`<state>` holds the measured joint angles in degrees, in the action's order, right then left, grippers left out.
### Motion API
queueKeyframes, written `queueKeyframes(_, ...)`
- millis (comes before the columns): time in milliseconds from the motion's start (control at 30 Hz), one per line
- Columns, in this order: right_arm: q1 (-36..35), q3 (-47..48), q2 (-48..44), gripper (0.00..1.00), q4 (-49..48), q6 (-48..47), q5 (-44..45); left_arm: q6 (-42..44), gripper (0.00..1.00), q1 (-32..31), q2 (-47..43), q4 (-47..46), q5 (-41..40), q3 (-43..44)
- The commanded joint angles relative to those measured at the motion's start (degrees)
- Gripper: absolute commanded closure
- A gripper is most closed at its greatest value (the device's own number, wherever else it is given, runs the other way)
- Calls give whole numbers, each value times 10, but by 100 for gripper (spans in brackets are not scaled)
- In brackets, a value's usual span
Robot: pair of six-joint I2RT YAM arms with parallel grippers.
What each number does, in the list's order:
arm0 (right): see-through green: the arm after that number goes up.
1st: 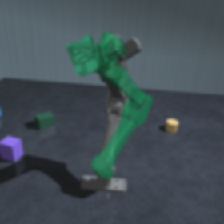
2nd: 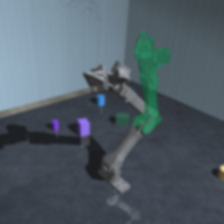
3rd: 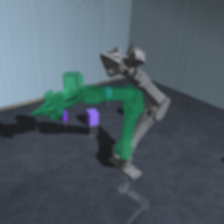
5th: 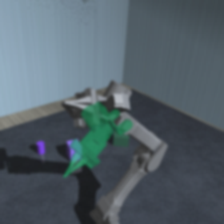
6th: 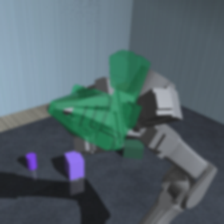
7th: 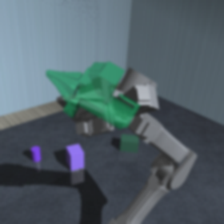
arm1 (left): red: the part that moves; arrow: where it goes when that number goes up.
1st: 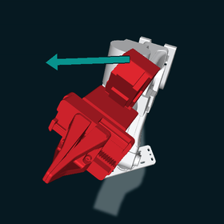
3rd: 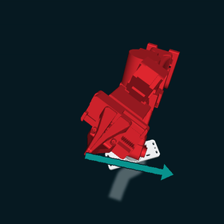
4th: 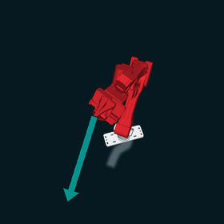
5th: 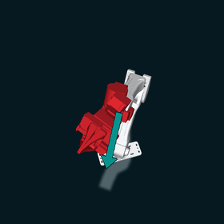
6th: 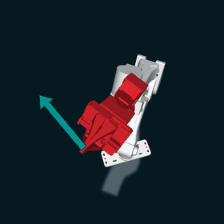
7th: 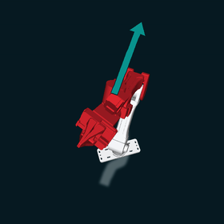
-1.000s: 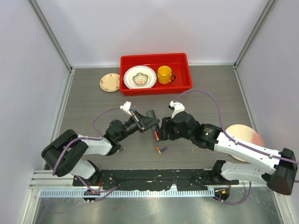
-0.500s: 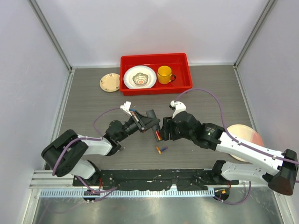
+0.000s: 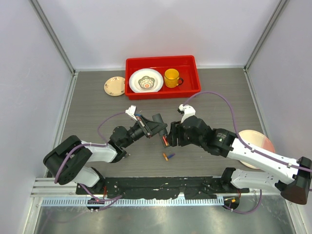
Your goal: Load the batteries into the remote control
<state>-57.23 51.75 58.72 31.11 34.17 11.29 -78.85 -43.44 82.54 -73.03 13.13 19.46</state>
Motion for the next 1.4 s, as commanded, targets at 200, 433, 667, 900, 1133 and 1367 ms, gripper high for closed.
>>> queueKeyframes(200,-2,38,-39,39,-22,7,47,1,100,-1,-10,-156,6,5)
queueKeyframes(433,-1,15,-88,37,-36,15,79,1,100,0,-13,-156,5,1)
queueKeyframes(667,61,-60,-86,38,-44,24,87,-11,100,48,-75,-156,19,-75)
queueKeyframes(900,65,-104,18,41,-126,-67,97,-35,100,87,-156,-106,47,-125)
queueKeyframes(1133,65,-56,171,44,-163,-154,29,-8,100,116,-294,73,74,-137)
queueKeyframes(1367,65,-9,266,44,-181,-178,6,32,100,127,-415,196,69,-138)
